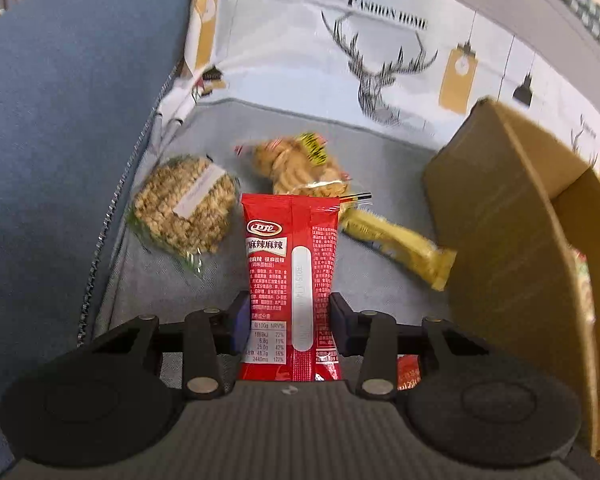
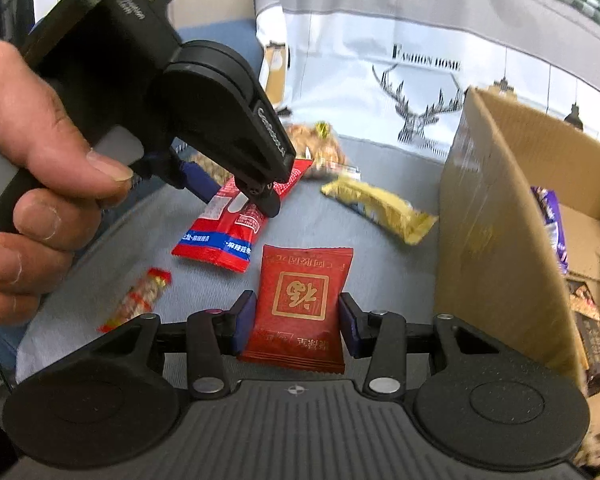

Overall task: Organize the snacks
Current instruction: 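Lift and carry the red candy and red strip pack over the box with both tools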

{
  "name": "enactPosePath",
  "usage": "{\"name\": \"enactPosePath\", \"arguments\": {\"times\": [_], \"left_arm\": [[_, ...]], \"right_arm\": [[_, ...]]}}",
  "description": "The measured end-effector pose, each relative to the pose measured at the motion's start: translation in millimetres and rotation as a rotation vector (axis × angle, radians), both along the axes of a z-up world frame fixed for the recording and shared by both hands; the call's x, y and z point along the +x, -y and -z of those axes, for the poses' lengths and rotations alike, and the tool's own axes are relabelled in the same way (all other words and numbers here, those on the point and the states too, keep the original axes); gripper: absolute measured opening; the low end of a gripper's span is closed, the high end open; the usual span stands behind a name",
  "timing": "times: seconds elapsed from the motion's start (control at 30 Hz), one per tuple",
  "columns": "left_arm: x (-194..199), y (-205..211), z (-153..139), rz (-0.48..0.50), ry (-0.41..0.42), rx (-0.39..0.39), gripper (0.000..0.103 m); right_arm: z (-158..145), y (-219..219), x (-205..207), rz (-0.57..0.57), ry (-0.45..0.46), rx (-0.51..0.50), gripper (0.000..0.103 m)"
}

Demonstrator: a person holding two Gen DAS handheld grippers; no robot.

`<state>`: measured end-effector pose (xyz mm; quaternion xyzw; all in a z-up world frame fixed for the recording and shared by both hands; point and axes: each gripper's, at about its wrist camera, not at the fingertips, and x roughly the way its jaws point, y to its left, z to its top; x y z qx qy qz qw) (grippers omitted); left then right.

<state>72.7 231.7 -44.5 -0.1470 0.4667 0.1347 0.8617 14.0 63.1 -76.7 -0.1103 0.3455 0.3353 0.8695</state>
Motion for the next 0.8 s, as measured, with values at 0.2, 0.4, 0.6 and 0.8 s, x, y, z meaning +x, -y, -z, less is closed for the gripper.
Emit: {"name": "enactPosePath", "arguments": {"times": [0.2,0.4,0.6,0.8], "left_arm": [[-10.7,-3.6,-23.2,-0.005,0.049,-0.002,0.045],[-24.0,-5.0,-48.7,-0.024,0.134,-0.002,0.044],[-30.8,-1.5,-67.6,-0.041,0.239,-0.010,0.044],[-27.5,9.4,-77.3,-0.039,0.308,0.013,0.044]], "right_arm": [[-15.8,2.1,-1.3,0.021,0.030,0.030,0.046],[-49.2,9.0,-5.2,0.013,0.086,0.077,0.046],[-101.3,40.2,17.7,0.057,0.111,0.150,0.046],[-152.7,83.5,67.4,0.120,0.198,0.209,0.046]]}}
